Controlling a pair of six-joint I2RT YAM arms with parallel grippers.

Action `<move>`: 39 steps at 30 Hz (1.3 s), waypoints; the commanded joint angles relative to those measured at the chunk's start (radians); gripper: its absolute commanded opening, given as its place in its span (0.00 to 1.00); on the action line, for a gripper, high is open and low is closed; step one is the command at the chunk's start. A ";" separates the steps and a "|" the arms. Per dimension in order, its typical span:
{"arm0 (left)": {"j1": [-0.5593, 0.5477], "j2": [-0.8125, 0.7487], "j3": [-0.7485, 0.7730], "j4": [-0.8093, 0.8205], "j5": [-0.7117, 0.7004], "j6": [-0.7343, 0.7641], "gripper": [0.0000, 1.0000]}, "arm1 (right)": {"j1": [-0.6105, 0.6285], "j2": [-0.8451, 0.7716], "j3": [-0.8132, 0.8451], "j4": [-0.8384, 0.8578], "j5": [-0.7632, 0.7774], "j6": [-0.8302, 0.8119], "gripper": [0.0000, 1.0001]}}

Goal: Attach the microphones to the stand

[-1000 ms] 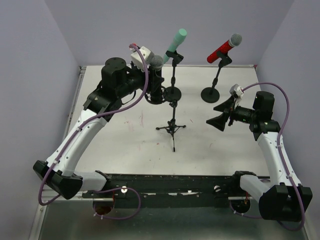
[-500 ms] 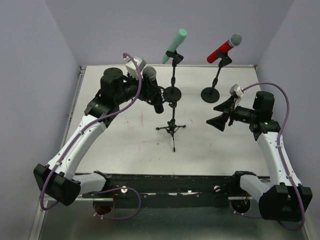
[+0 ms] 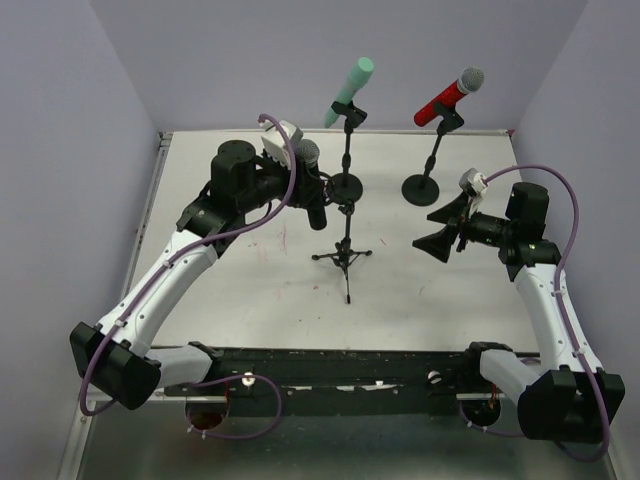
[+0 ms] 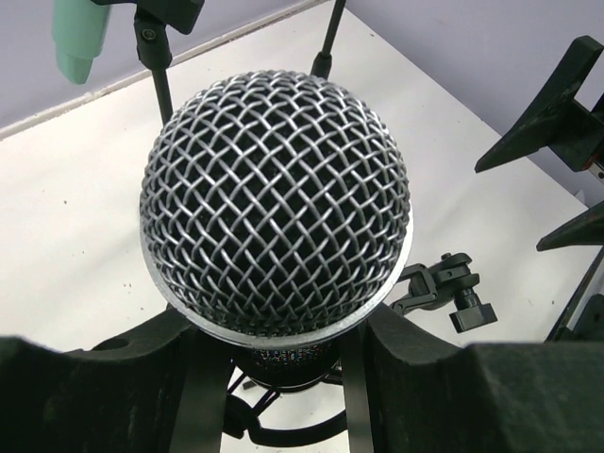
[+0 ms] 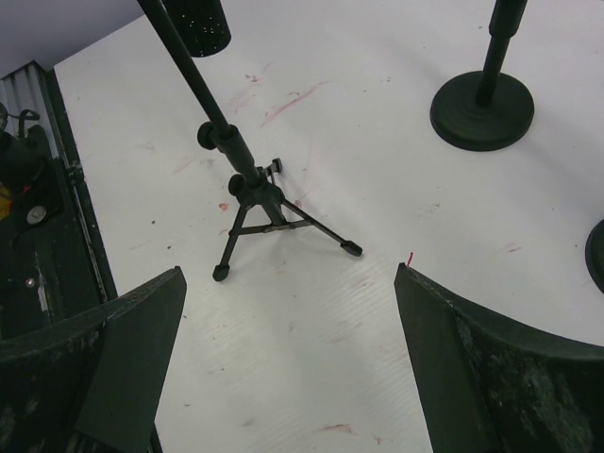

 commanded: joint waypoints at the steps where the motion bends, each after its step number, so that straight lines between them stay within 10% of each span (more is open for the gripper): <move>1: -0.017 0.025 -0.027 -0.224 -0.012 -0.016 0.12 | 0.004 -0.004 0.002 -0.022 0.007 -0.018 0.99; 4: -0.017 -0.005 0.010 -0.229 -0.049 -0.056 0.57 | 0.004 -0.002 0.002 -0.022 0.005 -0.020 1.00; 8: -0.017 -0.064 0.052 -0.195 -0.073 -0.086 0.85 | 0.003 -0.002 0.002 -0.025 0.007 -0.023 1.00; 39: 0.035 -0.402 -0.189 0.003 -0.098 -0.031 0.98 | 0.004 -0.006 0.000 -0.031 0.008 -0.034 1.00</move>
